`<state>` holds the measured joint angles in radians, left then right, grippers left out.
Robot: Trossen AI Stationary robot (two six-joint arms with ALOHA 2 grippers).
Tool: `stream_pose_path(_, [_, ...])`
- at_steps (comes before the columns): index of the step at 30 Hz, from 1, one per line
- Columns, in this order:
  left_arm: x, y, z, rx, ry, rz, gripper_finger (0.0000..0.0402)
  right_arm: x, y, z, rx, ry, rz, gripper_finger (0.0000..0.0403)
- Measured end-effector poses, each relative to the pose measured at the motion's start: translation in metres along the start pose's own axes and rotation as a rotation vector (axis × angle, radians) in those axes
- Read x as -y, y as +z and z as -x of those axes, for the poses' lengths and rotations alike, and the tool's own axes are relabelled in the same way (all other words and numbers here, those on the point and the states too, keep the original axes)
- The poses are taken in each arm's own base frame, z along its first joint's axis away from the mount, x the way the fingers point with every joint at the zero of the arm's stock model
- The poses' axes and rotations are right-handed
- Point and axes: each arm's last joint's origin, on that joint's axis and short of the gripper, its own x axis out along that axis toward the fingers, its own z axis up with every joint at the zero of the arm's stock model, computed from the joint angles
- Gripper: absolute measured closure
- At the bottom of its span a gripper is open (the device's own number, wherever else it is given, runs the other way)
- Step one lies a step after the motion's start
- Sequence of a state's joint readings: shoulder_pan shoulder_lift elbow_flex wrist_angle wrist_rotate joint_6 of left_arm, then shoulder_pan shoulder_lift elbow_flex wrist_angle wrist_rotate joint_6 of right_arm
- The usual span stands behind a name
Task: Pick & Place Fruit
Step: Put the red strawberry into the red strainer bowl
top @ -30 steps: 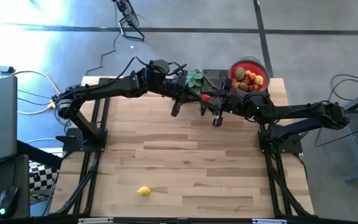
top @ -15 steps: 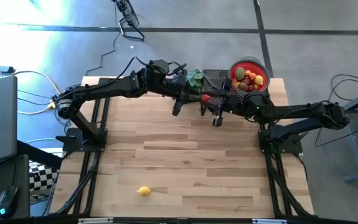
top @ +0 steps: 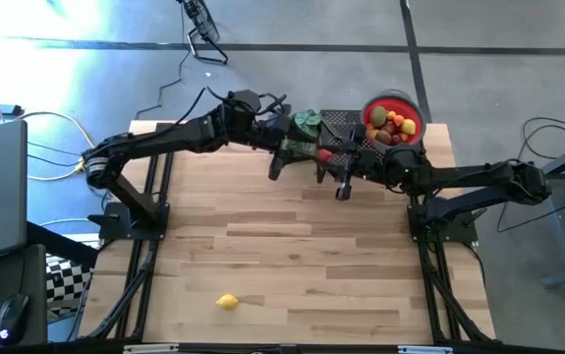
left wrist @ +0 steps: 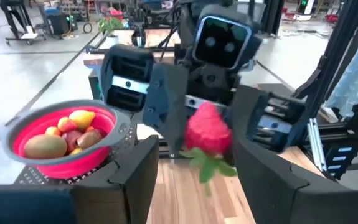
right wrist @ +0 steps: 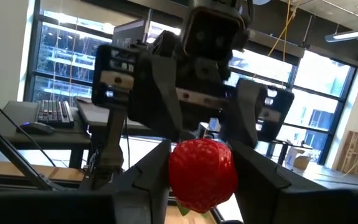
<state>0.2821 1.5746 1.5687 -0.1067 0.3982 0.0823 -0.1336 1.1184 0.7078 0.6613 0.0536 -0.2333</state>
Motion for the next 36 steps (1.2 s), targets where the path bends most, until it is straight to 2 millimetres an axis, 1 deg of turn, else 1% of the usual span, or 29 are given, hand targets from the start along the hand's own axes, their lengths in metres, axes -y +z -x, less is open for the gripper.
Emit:
stream_pose_path(4, [0.003, 0.011, 0.007, 0.027, -0.003, -0.016, 0.0197, 0.001, 0.000, 0.000, -0.009, -0.038, 0.000, 0.0266])
stream_pose_path(7, [0.006, 0.020, 0.017, 0.042, -0.001, -0.037, 0.0197, 0.002, -0.001, 0.000, -0.028, -0.082, 0.011, 0.0265])
stream_pose_path(10, [0.010, 0.029, 0.028, 0.063, 0.002, -0.049, 0.0197, 0.003, -0.002, 0.000, -0.048, -0.125, 0.038, 0.0268])
stream_pose_path(13, [0.014, 0.037, 0.041, 0.079, 0.005, -0.059, 0.0197, 0.006, -0.003, 0.001, -0.073, -0.204, 0.064, 0.0269])
stream_pose_path(16, [0.018, 0.044, 0.051, 0.092, 0.006, -0.065, 0.0197, 0.009, -0.004, 0.002, -0.112, -0.327, 0.096, 0.0266])
stream_pose_path(18, [0.019, 0.045, 0.054, 0.088, 0.006, -0.063, 0.0197, 0.012, -0.005, 0.003, -0.150, -0.434, 0.127, 0.0266])
stream_pose_path(24, [0.020, 0.044, 0.057, 0.066, 0.007, -0.054, 0.0197, 0.021, -0.007, 0.010, -0.317, -0.799, 0.243, 0.0267])
stream_pose_path(29, [0.020, 0.042, 0.056, 0.054, 0.006, -0.049, 0.0197, 0.025, -0.008, 0.017, -0.469, -1.055, 0.316, 0.0266])
stream_pose_path(33, [0.020, 0.042, 0.056, 0.053, 0.006, -0.048, 0.0197, 0.029, -0.008, 0.020, -0.535, -1.167, 0.334, 0.0269])
stream_pose_path(36, [0.020, 0.042, 0.056, 0.054, 0.006, -0.048, 0.0197, 0.036, -0.010, 0.022, -0.547, -1.242, 0.315, 0.0267])
